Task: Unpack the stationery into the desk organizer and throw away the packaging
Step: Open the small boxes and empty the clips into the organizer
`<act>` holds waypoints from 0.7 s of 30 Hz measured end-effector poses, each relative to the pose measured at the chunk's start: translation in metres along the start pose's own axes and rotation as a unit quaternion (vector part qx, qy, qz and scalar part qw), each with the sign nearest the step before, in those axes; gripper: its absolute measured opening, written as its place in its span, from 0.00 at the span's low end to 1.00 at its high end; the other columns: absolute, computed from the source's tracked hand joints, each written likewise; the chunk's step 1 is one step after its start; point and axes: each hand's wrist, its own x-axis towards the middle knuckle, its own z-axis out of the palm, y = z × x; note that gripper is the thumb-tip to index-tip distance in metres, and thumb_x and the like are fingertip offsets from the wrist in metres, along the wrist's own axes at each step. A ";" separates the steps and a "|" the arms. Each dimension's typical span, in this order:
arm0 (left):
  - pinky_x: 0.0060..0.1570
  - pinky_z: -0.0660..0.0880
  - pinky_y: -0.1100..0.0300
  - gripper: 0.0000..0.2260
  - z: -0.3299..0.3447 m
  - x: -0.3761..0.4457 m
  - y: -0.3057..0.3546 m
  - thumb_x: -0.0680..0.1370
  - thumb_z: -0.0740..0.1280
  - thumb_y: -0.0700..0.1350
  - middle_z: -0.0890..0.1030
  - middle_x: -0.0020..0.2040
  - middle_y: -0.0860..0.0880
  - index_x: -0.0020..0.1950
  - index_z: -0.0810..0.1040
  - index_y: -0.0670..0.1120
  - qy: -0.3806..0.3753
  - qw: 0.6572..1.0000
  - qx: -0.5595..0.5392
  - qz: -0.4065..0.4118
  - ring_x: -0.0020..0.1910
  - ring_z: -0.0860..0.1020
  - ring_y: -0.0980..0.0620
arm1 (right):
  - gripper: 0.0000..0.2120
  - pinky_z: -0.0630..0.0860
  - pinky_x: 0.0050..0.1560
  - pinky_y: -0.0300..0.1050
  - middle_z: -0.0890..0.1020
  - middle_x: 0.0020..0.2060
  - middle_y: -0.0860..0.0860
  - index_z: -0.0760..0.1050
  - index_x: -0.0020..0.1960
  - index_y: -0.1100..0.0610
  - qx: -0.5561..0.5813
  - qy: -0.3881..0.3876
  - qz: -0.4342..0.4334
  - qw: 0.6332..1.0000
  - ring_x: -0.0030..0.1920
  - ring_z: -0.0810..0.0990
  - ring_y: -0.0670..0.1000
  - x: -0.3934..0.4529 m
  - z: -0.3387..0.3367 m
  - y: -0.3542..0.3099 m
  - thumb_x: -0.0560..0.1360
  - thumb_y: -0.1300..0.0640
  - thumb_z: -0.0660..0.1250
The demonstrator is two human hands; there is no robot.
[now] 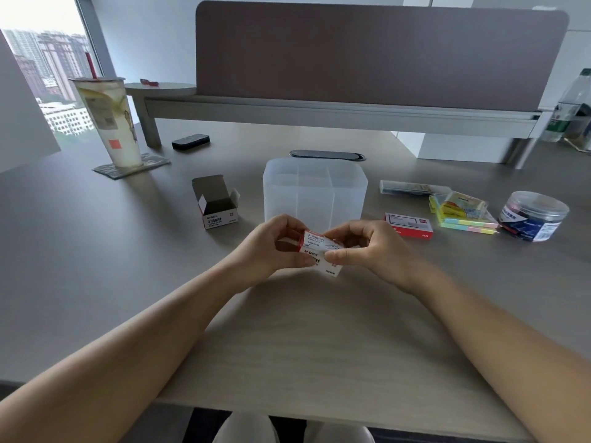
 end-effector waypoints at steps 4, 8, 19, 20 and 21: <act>0.51 0.77 0.55 0.16 -0.001 0.000 -0.002 0.67 0.70 0.33 0.79 0.45 0.49 0.45 0.71 0.51 -0.015 1.000 -0.003 -0.001 0.48 0.79 0.49 | 0.10 0.76 0.39 0.30 0.81 0.39 0.47 0.78 0.47 0.54 -0.020 -0.009 -0.005 1.000 0.37 0.79 0.42 -0.001 -0.001 0.001 0.66 0.58 0.72; 0.49 0.79 0.56 0.15 -0.002 -0.001 -0.003 0.68 0.70 0.34 0.79 0.48 0.49 0.46 0.71 0.51 -0.029 1.000 0.008 0.008 0.50 0.80 0.49 | 0.07 0.76 0.38 0.31 0.81 0.39 0.47 0.77 0.47 0.54 -0.042 -0.024 -0.011 0.999 0.38 0.80 0.43 -0.001 -0.002 0.003 0.69 0.57 0.70; 0.43 0.78 0.64 0.17 -0.007 0.001 -0.003 0.68 0.66 0.27 0.77 0.44 0.46 0.47 0.71 0.48 -0.029 0.993 -0.110 -0.017 0.43 0.78 0.52 | 0.05 0.80 0.38 0.41 0.77 0.36 0.51 0.69 0.40 0.52 0.045 0.083 -0.035 0.995 0.36 0.80 0.49 0.006 -0.004 -0.005 0.74 0.57 0.63; 0.43 0.77 0.63 0.17 -0.007 0.000 -0.002 0.68 0.65 0.27 0.76 0.44 0.46 0.46 0.71 0.48 -0.031 0.991 -0.132 -0.019 0.43 0.77 0.51 | 0.07 0.80 0.36 0.40 0.76 0.37 0.51 0.66 0.40 0.51 0.043 0.107 -0.044 0.992 0.35 0.79 0.49 0.008 -0.004 -0.007 0.74 0.57 0.63; 0.43 0.77 0.62 0.18 -0.008 0.000 -0.002 0.69 0.64 0.26 0.76 0.44 0.46 0.46 0.70 0.48 -0.033 0.988 -0.151 -0.022 0.44 0.76 0.50 | 0.09 0.81 0.35 0.39 0.75 0.40 0.51 0.64 0.39 0.50 0.033 0.127 -0.056 0.990 0.35 0.79 0.49 0.010 -0.003 -0.008 0.75 0.58 0.62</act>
